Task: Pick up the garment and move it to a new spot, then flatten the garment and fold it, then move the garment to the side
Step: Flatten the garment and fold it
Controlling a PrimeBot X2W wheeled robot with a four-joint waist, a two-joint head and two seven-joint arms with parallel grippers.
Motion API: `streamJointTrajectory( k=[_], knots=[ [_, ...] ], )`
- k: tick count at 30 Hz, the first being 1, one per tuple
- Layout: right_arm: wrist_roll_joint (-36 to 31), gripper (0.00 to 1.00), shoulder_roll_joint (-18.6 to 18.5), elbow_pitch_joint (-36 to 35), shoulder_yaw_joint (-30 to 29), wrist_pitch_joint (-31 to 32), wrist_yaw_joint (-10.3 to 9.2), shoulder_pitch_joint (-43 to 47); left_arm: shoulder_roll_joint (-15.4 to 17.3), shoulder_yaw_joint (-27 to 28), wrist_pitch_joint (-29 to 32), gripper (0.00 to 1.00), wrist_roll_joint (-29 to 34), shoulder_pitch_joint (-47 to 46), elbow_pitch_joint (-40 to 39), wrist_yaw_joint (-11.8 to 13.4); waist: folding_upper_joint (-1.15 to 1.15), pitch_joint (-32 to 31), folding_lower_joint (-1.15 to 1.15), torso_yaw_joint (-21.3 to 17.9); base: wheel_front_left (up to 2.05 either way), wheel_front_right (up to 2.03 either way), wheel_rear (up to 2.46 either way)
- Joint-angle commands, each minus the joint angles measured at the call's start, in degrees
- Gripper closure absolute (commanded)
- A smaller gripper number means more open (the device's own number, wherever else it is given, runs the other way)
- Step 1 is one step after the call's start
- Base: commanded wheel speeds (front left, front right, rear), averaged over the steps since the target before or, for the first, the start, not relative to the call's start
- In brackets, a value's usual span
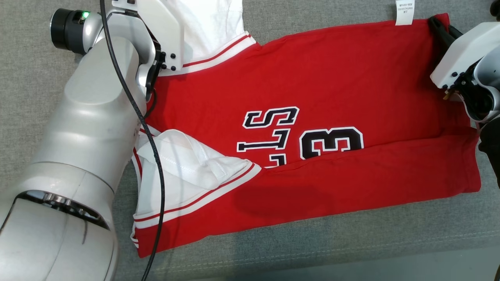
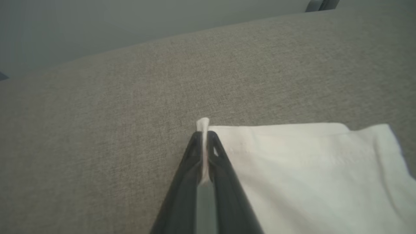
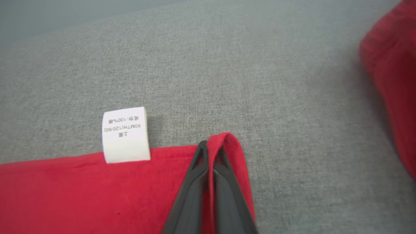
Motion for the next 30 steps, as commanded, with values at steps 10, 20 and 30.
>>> streamJointTrajectory(
  k=[10,20,30],
  knots=[
    [3.56,1.0,-2.05,-1.62,1.89,-6.38,-0.1,-0.24,3.12,2.1,-10.79,1.0,-1.63,-4.07,-1.21,-2.33,0.0,-0.31,0.0,0.97,0.0,0.0,0.0],
    [6.03,1.0,-7.42,-8.35,5.2,-17.78,-0.1,1.58,6.72,6.94,-15.4,1.0,-1.68,-1.28,-14.18,-3.02,0.0,-0.77,0.0,3.55,0.0,0.0,0.0],
    [10.75,1.0,-12.9,-13.37,8.02,-20.18,-0.1,8.22,8.52,13.25,-15.43,1.0,2.81,16.49,-36.69,-0.99,0.0,-3.6,0.0,5.09,0.0,0.0,0.0]
  ],
)
